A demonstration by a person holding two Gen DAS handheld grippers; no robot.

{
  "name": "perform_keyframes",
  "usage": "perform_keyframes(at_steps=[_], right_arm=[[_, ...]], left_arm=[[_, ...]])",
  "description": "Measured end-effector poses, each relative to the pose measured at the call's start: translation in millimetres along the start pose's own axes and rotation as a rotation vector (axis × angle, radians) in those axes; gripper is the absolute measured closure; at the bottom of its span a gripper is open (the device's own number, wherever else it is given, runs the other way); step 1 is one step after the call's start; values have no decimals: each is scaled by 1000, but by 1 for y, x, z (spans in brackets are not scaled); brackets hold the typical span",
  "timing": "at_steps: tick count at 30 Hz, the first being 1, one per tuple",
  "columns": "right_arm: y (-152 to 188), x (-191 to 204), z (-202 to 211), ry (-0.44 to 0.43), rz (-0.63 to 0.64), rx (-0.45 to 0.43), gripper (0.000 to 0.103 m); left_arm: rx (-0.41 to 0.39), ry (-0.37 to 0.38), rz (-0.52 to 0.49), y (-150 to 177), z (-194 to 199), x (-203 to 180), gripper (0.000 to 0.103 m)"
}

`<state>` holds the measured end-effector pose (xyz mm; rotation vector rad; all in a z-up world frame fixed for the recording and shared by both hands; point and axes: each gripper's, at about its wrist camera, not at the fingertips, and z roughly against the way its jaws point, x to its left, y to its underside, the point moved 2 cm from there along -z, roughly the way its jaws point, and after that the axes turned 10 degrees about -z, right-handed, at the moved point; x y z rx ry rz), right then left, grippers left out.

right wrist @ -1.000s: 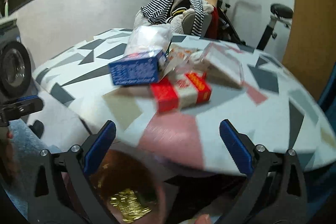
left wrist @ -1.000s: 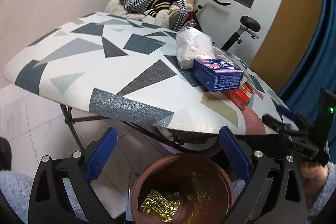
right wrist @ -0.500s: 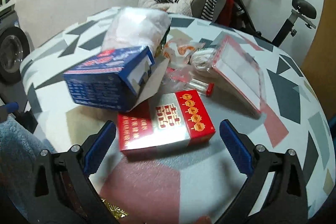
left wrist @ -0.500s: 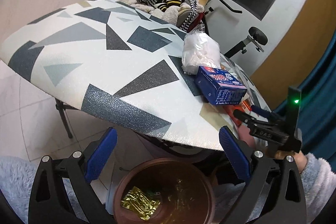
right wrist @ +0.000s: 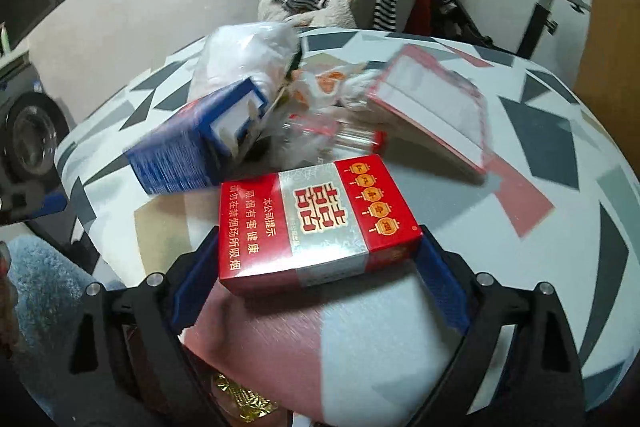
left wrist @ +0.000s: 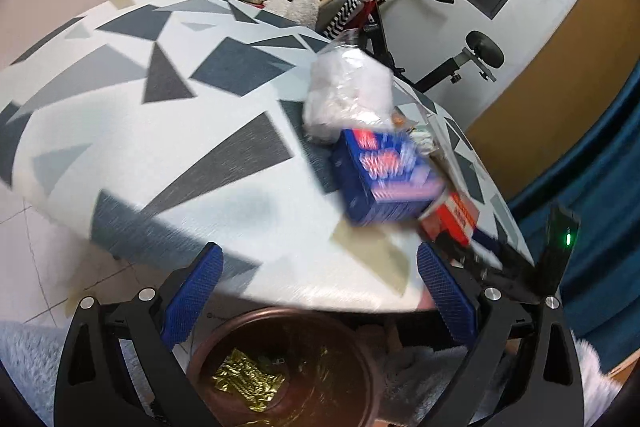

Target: Collect trash

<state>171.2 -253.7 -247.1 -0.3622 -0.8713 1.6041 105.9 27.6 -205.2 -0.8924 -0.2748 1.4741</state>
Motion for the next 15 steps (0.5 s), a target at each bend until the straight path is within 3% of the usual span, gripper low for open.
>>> perform_keyframes(at_steps=[6,15], right_arm=[[0,-28,31,21,-86,-99,13],[-2,-57,43,5,-122,-135,13]], left_arm=[[47,4,5,-30,-26,-33,7],[114,-121,53,-55,-76,-61,6]])
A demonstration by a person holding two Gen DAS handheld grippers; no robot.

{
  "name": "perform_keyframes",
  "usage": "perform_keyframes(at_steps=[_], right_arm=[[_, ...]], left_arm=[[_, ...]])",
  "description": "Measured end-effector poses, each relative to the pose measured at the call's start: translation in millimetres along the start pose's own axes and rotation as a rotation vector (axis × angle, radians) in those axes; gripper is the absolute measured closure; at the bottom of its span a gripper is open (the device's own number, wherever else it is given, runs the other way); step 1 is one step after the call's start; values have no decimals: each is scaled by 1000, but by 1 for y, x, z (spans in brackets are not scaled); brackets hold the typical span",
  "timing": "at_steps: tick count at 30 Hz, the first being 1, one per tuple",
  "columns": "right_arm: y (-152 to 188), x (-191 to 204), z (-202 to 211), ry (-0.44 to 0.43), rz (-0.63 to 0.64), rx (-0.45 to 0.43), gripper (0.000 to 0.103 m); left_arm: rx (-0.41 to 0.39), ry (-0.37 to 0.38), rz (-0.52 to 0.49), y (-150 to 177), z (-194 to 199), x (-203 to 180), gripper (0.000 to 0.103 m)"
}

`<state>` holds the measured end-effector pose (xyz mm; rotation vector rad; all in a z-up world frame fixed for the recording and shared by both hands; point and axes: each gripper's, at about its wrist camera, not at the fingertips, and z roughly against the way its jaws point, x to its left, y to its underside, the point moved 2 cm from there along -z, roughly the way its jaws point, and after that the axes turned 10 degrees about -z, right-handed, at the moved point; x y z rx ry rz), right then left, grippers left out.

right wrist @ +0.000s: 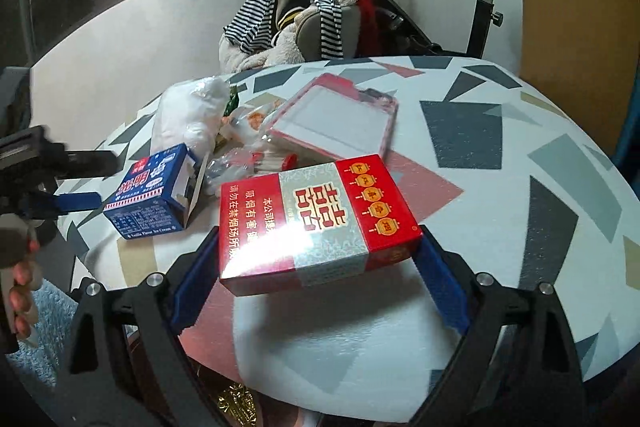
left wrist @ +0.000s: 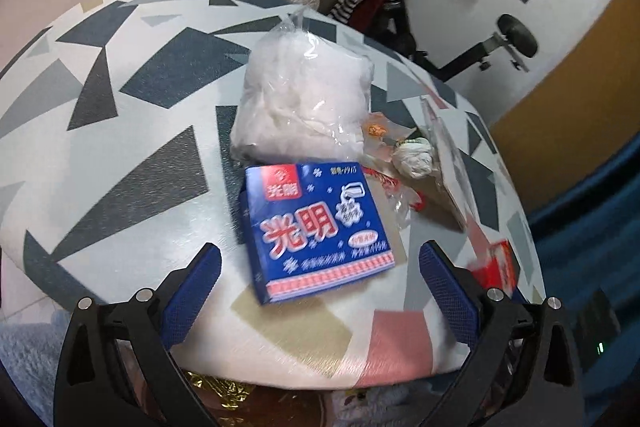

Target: Collect trash

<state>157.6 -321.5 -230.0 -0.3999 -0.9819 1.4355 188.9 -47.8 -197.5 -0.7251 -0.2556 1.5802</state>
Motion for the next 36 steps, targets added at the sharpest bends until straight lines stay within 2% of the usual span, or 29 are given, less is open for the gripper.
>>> perform_keyframes(at_steps=[7,12,15,16,17,22,27,36], right_arm=[[-4,-16,7,-32,-58,-21,13],[-1,-14,9,-46,-42,-10,13],[1,-18,10,-48,-53,-6,13],[1,-19,10,-48,-56,-6,13],[2,-20,10,-48,-59,-4,13],[6,-26,9,-70,-80,11,13],[10,-20,9,-98,-59,15,13],[21,-6,16,-108,-2,2,13]], left_arm=[[34,-97,36,-12,-26,-8,6],[35,-175,-22,-12,-38,-17,6],[38,-196,-37,-9,-42,-19,6],[34,-198,-33,-8,-42,-18,11],[31,-187,-28,-7,-42,-18,21],[-2,-161,-102,-6,-30,-24,23],[-25,-80,-174,0,-5,-26,23],[-55,10,-352,38,55,-10,23]])
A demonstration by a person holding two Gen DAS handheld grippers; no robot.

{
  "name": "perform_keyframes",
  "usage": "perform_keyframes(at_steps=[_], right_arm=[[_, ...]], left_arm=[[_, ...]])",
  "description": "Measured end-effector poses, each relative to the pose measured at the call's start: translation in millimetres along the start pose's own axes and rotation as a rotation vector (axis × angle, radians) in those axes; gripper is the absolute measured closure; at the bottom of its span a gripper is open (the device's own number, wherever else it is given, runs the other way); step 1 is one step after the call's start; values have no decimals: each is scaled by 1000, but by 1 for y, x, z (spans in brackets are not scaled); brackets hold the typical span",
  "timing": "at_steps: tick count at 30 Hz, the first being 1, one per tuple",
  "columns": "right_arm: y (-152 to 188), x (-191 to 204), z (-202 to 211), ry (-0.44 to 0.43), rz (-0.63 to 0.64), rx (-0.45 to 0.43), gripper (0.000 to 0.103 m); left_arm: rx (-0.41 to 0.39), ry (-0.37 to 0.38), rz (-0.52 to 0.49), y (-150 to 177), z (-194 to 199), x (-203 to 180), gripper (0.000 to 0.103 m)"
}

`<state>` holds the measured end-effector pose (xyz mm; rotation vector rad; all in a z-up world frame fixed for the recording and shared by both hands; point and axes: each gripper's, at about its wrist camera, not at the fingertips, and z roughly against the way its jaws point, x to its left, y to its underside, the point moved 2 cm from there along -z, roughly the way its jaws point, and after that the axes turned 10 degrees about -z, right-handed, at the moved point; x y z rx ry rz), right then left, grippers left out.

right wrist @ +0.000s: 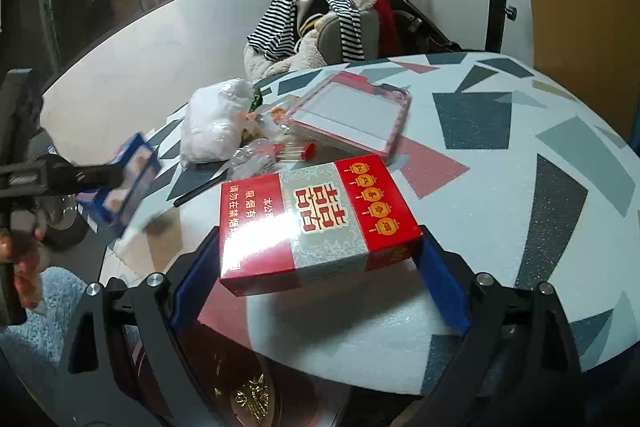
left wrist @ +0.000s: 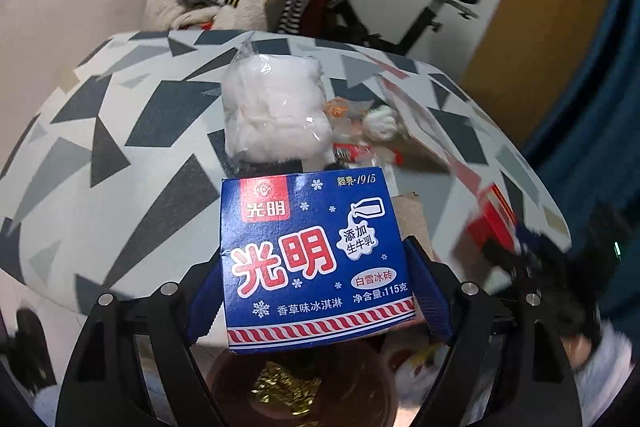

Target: Collect trash

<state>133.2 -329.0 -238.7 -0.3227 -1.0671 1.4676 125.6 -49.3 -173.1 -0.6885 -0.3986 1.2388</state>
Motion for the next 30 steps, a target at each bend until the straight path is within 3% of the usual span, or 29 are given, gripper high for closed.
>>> perform_keyframes(at_steps=[8,18,26,30], right_arm=[[11,14,16,39,18,-8,13],[56,77,25,30,139,69,13],[115,131,-4,5,288,254,13],[140,147,-29,14,385,366,13]], left_arm=[[-20,44,-128,54,38,1,23],[-87,98,-115,94,65,18,23],[-122,89,-91,120,72,33,23],[-129,90,-20,126,73,49,23]])
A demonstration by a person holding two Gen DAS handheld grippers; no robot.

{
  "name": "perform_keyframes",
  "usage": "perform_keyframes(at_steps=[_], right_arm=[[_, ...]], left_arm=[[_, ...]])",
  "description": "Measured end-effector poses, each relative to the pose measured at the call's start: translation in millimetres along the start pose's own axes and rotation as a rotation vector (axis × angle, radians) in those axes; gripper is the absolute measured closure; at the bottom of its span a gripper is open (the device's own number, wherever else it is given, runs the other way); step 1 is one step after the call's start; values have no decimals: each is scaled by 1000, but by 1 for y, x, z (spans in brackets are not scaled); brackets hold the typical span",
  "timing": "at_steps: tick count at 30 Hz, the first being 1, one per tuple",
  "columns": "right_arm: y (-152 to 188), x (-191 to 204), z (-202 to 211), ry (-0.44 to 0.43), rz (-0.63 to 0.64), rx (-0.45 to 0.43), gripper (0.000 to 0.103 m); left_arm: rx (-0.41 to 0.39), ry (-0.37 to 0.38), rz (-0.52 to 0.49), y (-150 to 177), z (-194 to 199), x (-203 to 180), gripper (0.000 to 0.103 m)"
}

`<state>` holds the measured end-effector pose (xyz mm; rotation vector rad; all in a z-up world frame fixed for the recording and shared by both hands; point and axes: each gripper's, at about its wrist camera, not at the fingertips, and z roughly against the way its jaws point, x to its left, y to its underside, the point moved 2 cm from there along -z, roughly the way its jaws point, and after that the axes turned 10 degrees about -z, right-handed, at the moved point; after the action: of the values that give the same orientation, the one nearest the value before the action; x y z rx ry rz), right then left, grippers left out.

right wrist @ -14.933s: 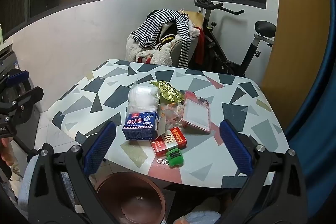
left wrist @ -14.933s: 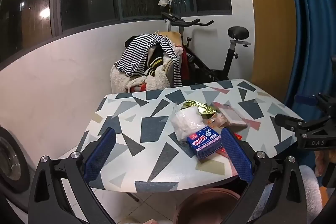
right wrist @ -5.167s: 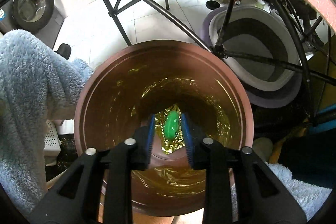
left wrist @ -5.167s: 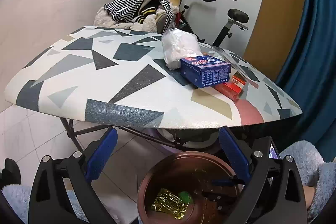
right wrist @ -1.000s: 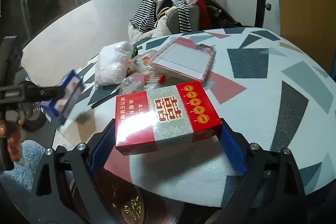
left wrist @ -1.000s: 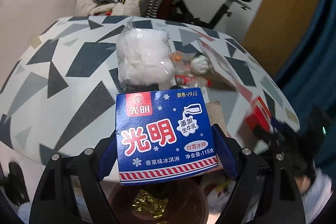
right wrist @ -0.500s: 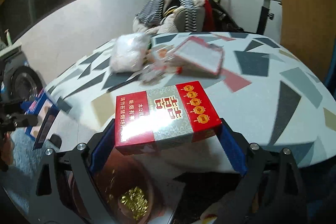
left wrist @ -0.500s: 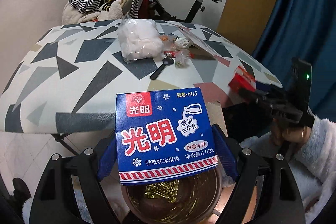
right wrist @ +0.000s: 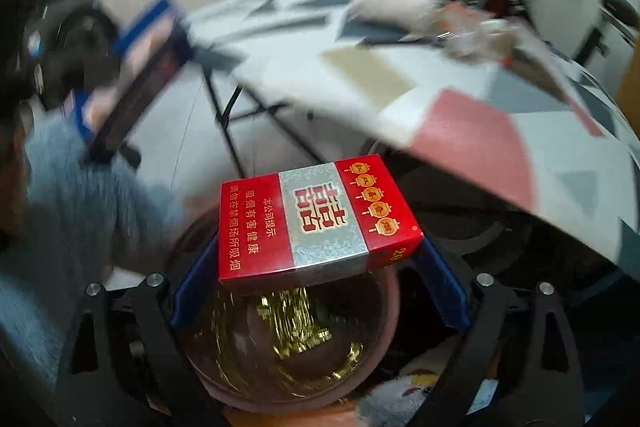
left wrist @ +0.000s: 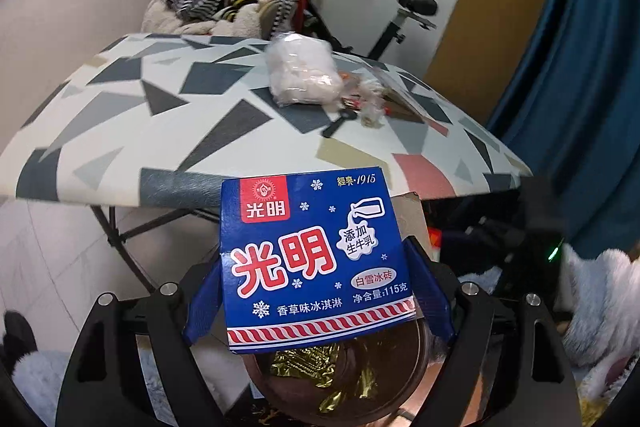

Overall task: Collect trash
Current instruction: 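Drop the red box into the bin with the right gripper while the left holds the blue box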

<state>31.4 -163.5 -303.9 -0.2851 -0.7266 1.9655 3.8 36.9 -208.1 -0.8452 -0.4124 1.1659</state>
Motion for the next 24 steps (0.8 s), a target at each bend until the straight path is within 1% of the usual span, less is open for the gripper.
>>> perform_keyframes(at_steps=[5,9,12,17,19,20,24], right_arm=[[19,4,-56,48,17,203,13],[33,8,-85,83,41,307,13],[39,11,-92,92,60,332,12],[37,10,-93,94,43,341,11],[35,9,-93,95,33,340,11],[35,8,-94,94,30,339,8],[31,5,-92,88,18,324,6]], left_arm=[[13,-1,67,6,-4,14,22],[31,0,82,8,-9,17,22],[38,6,81,9,-12,16,22],[52,5,87,10,-18,16,22],[56,5,86,9,-19,16,22],[57,5,85,10,-19,16,22],[63,2,75,10,-21,12,22]])
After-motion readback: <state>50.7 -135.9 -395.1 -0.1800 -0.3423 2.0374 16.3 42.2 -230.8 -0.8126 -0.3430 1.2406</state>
